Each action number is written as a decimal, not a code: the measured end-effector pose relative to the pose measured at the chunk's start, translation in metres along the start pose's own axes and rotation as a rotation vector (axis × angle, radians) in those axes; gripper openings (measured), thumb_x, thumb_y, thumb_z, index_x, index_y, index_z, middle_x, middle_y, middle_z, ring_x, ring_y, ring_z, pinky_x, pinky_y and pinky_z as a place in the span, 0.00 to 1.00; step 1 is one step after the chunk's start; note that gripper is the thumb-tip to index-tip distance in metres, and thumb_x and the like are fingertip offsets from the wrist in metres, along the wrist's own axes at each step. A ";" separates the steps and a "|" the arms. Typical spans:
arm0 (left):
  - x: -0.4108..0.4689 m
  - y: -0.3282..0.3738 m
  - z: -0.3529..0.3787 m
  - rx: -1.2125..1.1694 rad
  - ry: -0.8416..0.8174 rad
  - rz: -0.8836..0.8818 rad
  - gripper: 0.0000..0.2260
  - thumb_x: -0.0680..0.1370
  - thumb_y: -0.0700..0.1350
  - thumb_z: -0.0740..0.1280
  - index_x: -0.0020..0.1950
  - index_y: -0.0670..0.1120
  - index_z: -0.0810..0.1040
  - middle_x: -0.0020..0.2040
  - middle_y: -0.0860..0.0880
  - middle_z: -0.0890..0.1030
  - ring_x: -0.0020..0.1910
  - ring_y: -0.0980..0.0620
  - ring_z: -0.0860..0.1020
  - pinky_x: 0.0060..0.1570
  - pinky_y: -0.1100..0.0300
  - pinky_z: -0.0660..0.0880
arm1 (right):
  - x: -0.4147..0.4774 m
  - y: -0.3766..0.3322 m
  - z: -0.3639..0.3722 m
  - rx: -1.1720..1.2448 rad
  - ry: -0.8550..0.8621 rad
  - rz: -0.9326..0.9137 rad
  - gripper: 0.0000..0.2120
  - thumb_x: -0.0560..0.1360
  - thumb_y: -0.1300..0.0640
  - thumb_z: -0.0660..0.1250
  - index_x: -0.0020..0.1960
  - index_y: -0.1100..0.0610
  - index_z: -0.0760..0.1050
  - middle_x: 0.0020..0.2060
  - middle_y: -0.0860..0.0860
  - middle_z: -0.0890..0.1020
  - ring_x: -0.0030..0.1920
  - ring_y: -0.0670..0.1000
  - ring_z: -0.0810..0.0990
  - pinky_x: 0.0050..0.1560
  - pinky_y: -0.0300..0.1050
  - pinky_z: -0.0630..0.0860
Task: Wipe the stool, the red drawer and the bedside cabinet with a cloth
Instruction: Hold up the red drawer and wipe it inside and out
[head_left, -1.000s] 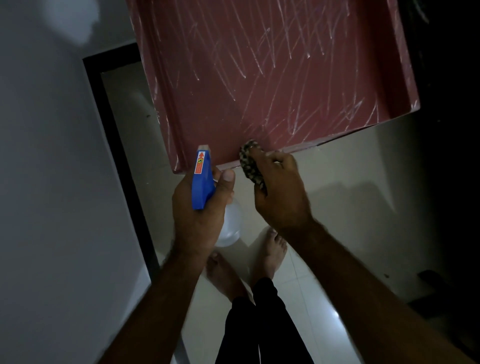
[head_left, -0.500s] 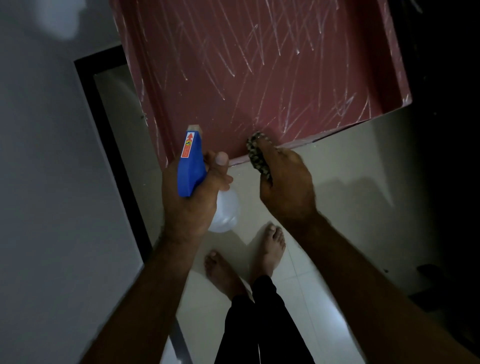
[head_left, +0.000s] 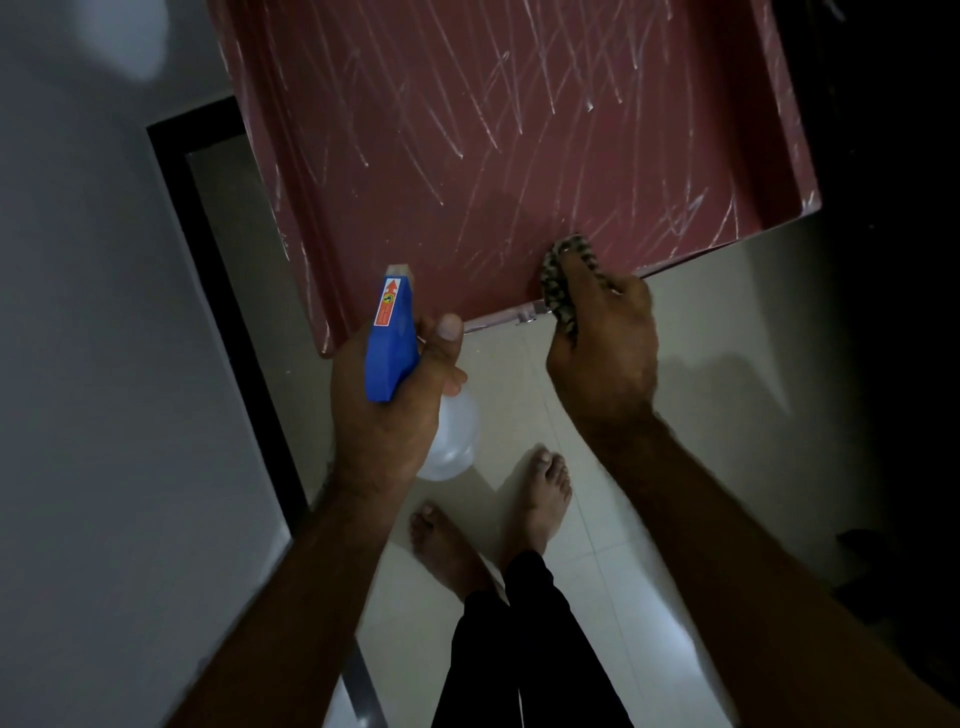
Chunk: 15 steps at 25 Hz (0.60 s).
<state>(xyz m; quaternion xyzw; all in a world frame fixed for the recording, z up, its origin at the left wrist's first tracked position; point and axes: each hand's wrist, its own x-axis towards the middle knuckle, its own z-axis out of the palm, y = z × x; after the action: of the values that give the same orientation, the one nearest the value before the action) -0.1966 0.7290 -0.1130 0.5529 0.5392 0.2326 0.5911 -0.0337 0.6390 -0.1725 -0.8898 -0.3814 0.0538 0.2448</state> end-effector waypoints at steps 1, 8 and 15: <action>0.000 0.001 0.001 0.010 -0.004 0.011 0.17 0.74 0.54 0.72 0.47 0.40 0.78 0.33 0.49 0.82 0.37 0.49 0.85 0.49 0.50 0.82 | -0.002 -0.006 0.002 0.015 -0.042 -0.038 0.30 0.72 0.69 0.71 0.73 0.58 0.75 0.58 0.61 0.83 0.56 0.63 0.79 0.53 0.55 0.80; -0.001 0.006 0.006 0.026 0.007 0.007 0.16 0.77 0.51 0.72 0.45 0.37 0.78 0.35 0.51 0.84 0.37 0.52 0.84 0.46 0.58 0.81 | 0.000 0.012 -0.008 0.017 -0.106 -0.064 0.31 0.72 0.69 0.71 0.74 0.57 0.75 0.60 0.62 0.82 0.57 0.64 0.79 0.53 0.58 0.82; -0.006 0.012 0.015 0.044 0.018 0.023 0.15 0.77 0.51 0.72 0.42 0.39 0.78 0.34 0.49 0.83 0.37 0.48 0.85 0.49 0.43 0.82 | -0.017 0.002 -0.001 0.097 -0.219 -0.187 0.32 0.71 0.69 0.70 0.74 0.57 0.75 0.59 0.58 0.83 0.59 0.61 0.77 0.57 0.57 0.81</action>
<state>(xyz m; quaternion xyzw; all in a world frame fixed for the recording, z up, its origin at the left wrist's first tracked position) -0.1813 0.7211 -0.1031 0.5697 0.5431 0.2324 0.5714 -0.0440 0.6252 -0.1741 -0.8263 -0.4840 0.1458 0.2484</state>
